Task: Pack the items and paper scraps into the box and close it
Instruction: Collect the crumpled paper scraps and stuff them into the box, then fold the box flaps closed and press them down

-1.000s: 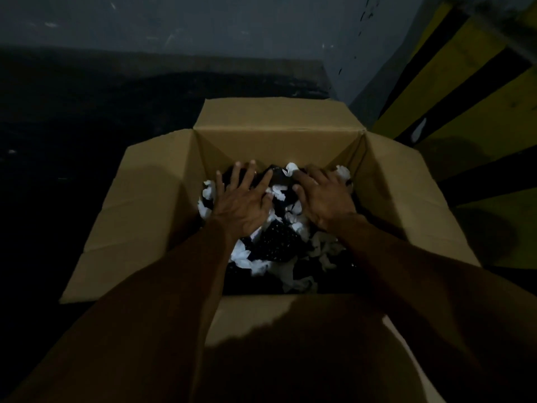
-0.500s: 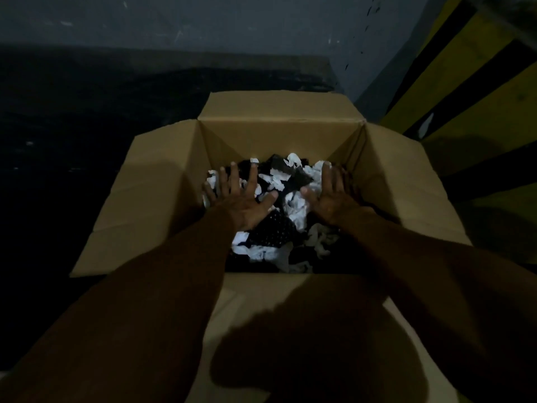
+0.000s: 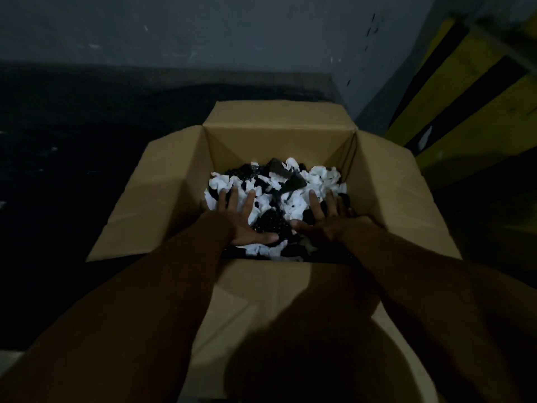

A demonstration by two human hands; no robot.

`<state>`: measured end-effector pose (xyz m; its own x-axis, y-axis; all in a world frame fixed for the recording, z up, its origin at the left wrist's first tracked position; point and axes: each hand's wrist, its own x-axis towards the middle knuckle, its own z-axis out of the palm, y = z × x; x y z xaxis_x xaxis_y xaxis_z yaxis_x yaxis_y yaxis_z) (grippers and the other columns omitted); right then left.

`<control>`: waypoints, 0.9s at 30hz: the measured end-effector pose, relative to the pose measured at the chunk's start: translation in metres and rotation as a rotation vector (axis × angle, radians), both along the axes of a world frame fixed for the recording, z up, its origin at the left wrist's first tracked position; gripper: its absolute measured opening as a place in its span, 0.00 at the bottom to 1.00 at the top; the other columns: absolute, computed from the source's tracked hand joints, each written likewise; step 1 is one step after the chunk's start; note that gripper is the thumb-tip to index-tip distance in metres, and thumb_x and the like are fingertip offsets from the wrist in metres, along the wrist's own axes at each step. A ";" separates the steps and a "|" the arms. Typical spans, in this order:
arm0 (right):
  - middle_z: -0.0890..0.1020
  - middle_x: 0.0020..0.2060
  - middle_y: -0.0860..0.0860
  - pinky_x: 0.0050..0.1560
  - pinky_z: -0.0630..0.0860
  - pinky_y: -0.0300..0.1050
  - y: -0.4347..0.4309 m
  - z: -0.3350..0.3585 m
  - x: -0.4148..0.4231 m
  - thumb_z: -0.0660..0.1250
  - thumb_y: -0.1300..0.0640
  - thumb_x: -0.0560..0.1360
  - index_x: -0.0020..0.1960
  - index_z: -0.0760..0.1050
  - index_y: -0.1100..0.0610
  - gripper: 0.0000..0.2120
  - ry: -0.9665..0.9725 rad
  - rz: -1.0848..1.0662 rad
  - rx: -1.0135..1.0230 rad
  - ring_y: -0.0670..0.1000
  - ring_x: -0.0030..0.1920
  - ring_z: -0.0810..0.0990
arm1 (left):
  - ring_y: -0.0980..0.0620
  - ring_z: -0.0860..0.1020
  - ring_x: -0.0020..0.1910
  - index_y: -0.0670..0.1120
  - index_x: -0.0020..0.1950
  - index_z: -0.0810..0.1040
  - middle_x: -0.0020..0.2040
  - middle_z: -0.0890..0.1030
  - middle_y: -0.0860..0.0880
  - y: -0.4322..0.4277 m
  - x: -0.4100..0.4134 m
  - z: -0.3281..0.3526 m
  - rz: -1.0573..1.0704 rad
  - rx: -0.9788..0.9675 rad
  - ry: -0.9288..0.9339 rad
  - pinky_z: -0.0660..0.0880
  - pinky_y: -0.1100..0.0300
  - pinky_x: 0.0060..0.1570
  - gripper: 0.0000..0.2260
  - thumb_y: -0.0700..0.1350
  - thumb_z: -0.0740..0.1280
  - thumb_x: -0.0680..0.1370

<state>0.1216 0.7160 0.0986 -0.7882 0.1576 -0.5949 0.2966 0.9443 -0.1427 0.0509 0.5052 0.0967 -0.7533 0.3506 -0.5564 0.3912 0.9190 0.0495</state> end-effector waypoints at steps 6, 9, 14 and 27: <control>0.29 0.75 0.55 0.73 0.39 0.60 -0.001 0.019 0.008 0.47 0.27 0.73 0.74 0.27 0.45 0.43 0.247 0.007 -0.019 0.58 0.75 0.32 | 0.41 0.36 0.76 0.60 0.74 0.31 0.77 0.34 0.46 -0.014 0.010 0.023 0.068 0.136 0.319 0.39 0.36 0.72 0.49 0.82 0.47 0.63; 0.34 0.76 0.55 0.74 0.41 0.57 -0.006 0.037 0.020 0.47 0.28 0.74 0.76 0.31 0.48 0.42 0.388 -0.003 0.027 0.57 0.77 0.36 | 0.44 0.33 0.75 0.60 0.73 0.28 0.76 0.30 0.47 -0.022 0.024 0.053 0.025 0.109 0.350 0.37 0.39 0.71 0.45 0.80 0.41 0.65; 0.39 0.78 0.56 0.75 0.44 0.57 -0.023 0.062 0.057 0.46 0.29 0.75 0.77 0.34 0.49 0.42 0.524 -0.023 0.096 0.58 0.77 0.42 | 0.44 0.33 0.75 0.59 0.73 0.28 0.76 0.30 0.46 -0.028 0.060 0.086 -0.023 0.131 0.400 0.40 0.36 0.70 0.39 0.76 0.41 0.71; 0.46 0.78 0.57 0.73 0.49 0.62 -0.062 0.072 0.188 0.50 0.31 0.76 0.78 0.42 0.54 0.41 0.484 -0.381 0.041 0.63 0.76 0.48 | 0.47 0.37 0.77 0.52 0.77 0.35 0.78 0.36 0.51 -0.034 0.185 0.076 -0.261 0.246 0.314 0.40 0.37 0.72 0.35 0.69 0.40 0.76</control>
<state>0.3095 0.6536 0.1705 -0.8509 0.4966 -0.1711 0.5249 0.7921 -0.3114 0.2360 0.4708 0.1728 -0.7409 0.6434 -0.1928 0.6383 0.7638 0.0961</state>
